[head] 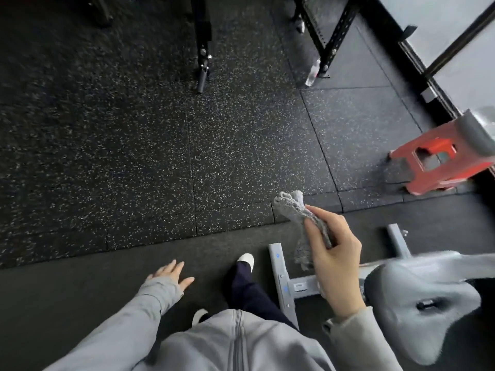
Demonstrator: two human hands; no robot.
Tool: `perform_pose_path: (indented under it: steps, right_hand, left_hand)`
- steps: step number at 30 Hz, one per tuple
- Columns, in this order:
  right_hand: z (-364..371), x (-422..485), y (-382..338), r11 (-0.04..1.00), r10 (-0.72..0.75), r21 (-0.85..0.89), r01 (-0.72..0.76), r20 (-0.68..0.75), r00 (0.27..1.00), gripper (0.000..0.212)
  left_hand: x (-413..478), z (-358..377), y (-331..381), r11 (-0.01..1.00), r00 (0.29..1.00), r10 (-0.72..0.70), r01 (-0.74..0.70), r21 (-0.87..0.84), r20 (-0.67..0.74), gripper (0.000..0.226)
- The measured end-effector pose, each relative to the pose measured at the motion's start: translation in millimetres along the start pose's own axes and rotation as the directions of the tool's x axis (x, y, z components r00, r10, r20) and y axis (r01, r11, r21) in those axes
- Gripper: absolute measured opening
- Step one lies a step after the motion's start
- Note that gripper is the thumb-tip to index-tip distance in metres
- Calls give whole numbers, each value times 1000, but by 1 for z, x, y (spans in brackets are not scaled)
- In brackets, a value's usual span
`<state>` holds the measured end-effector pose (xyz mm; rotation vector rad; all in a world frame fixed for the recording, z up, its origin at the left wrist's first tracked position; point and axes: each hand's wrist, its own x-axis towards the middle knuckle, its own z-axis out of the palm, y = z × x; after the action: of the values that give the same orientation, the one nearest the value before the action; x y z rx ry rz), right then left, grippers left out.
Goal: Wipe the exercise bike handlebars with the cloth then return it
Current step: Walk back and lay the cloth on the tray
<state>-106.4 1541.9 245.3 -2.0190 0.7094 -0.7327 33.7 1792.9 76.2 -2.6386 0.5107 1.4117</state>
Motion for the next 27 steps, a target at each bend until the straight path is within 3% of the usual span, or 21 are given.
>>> perform_pose_path:
  steps: [7, 12, 19, 27]
  right_hand:
    - [-34, 97, 36, 999, 31, -2, -32, -156, 987, 21]
    - [-58, 135, 54, 993, 118, 22, -117, -290, 950, 24]
    - [-74, 187, 81, 945, 325, 139, -295, -465, 823, 21]
    - [-73, 307, 106, 924, 330, 66, -378, -637, 697, 19]
  left_hand:
    - [62, -109, 110, 983, 982, 148, -133, 126, -121, 63]
    - [94, -160, 183, 955, 968, 231, -205, 214, -101, 65]
    - [143, -222, 257, 884, 959, 282, -256, 392, -10, 66]
    - [231, -338, 359, 782, 925, 373, -355, 513, 72, 65]
